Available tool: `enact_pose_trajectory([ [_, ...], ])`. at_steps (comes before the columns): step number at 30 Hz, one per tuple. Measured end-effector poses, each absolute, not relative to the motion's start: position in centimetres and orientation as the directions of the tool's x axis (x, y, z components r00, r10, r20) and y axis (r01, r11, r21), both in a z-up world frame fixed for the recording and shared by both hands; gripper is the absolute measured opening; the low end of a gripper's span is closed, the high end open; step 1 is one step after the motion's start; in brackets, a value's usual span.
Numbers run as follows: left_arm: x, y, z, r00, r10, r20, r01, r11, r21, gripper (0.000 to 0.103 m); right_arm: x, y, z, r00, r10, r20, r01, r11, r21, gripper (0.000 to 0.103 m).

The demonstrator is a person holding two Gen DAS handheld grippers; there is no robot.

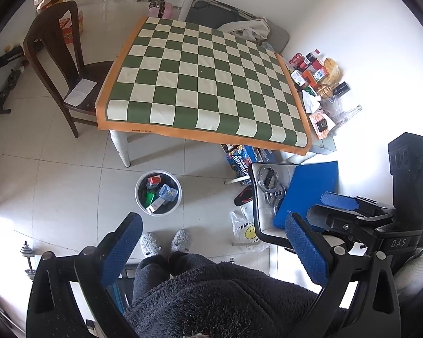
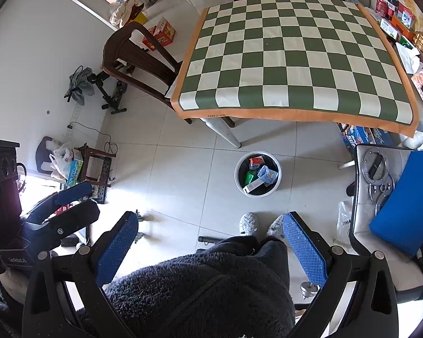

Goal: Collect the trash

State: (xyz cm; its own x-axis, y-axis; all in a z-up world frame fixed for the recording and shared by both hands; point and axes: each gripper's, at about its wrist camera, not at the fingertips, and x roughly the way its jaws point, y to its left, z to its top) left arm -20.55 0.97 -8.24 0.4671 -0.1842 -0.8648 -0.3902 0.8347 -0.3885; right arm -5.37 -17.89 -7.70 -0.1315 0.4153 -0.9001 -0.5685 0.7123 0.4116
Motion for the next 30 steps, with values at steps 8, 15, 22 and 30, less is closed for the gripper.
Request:
enact_pose_trajectory([
  [8,-20.6,0.9,-8.2,0.465,-0.186,-0.865,-0.388,0.836,-0.389,0.103,-6.6,-18.1,-7.8,-0.126,0.411,-0.903,-0.552,0.727,0.408,0.103],
  [15,-20.3,0.9,-8.1,0.467,-0.191,-0.864,-0.382,0.837,-0.392,0.103,-6.5,-17.9,-7.6,-0.117,0.412,-0.904,-0.536,0.740,0.407,0.103],
  [22,-20.2,0.6,-8.1,0.468,-0.190,-0.863,-0.390,0.832,-0.394,0.103,-6.4,-18.0,-7.5,-0.109,0.411,-0.905,-0.524,0.750,0.404,0.103],
  [30,-20.2,0.7,-8.1,0.469,-0.186,-0.863,-0.389,0.834,-0.391,0.103,-6.0,-18.0,-7.3,-0.101,0.415,-0.904,-0.512,0.758,0.405,0.103],
])
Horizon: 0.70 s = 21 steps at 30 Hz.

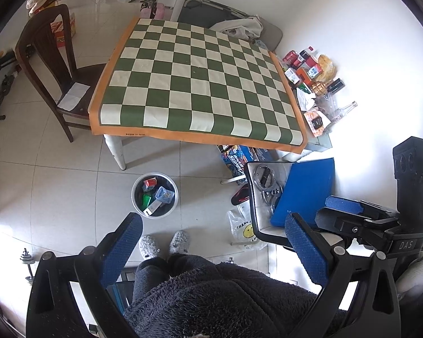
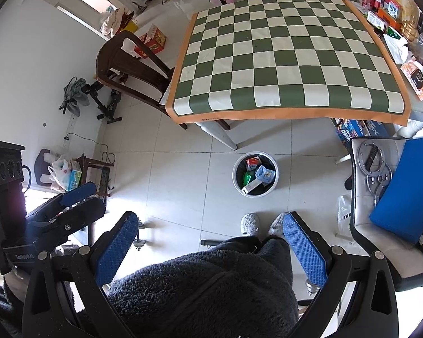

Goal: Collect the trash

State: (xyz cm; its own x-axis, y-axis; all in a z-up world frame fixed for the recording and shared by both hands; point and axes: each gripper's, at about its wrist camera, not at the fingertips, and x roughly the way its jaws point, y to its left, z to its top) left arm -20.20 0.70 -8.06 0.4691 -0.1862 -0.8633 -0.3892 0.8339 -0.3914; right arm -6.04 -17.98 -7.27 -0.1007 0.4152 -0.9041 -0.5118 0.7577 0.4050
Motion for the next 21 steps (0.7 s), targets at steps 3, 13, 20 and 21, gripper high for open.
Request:
enact_pose_trajectory([
  [3,-20.19,0.71,-8.04,0.470,-0.187,-0.863,-0.390,0.833,-0.392,0.103,-5.89,-18.03,-7.16,-0.097,0.417,-0.904,-0.514,0.757,0.404,0.103],
  [13,-20.23,0.86,-8.07,0.469,-0.188,-0.863,-0.388,0.834,-0.393,0.103,-5.62,-17.85,-6.96,-0.096,0.420,-0.902,-0.509,0.758,0.407,0.103],
  [20,-20.31,1.06,-8.03,0.470,-0.189,-0.862,-0.385,0.835,-0.393,0.103,-5.66,-17.96,-6.97,-0.096,0.421,-0.902,-0.508,0.759,0.408,0.103],
  [21,-20.32,1.07,-8.08,0.470,-0.189,-0.862,-0.385,0.835,-0.393,0.103,-5.63,-18.01,-6.94,-0.096,0.421,-0.902,-0.508,0.758,0.408,0.103],
])
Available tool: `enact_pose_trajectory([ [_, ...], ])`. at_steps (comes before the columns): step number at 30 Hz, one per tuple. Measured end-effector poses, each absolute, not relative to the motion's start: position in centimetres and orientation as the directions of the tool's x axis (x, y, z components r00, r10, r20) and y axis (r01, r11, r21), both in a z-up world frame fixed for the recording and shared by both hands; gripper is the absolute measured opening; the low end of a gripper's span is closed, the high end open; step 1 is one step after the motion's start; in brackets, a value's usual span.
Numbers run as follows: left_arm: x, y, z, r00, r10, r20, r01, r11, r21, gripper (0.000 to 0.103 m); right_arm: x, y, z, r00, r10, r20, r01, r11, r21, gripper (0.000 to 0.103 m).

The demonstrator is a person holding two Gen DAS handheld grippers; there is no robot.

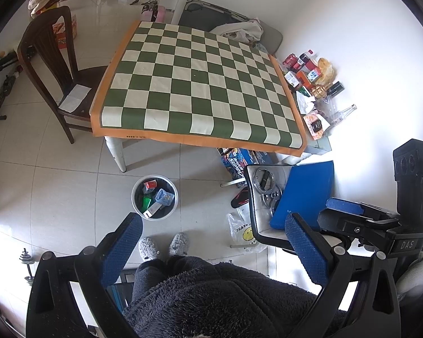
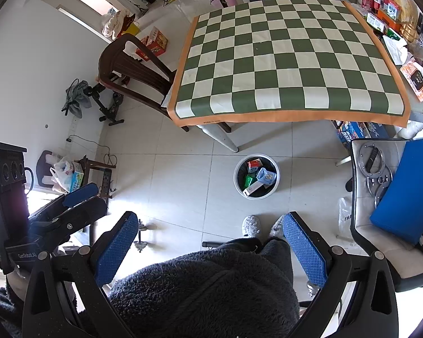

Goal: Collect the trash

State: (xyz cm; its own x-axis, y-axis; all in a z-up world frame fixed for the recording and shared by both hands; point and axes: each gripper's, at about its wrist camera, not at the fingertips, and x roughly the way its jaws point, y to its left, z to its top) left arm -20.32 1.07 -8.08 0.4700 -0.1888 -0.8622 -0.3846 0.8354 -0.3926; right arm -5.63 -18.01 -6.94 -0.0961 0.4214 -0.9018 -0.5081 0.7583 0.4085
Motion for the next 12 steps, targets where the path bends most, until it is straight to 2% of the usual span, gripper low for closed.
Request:
enact_pose_trajectory([
  [12,-20.31,1.29,-7.96,0.476,-0.185,-0.860,-0.381,0.838,-0.391,0.103,-5.52,-18.10,-6.84,-0.099,0.421,-0.902,-0.512,0.755,0.409,0.103],
])
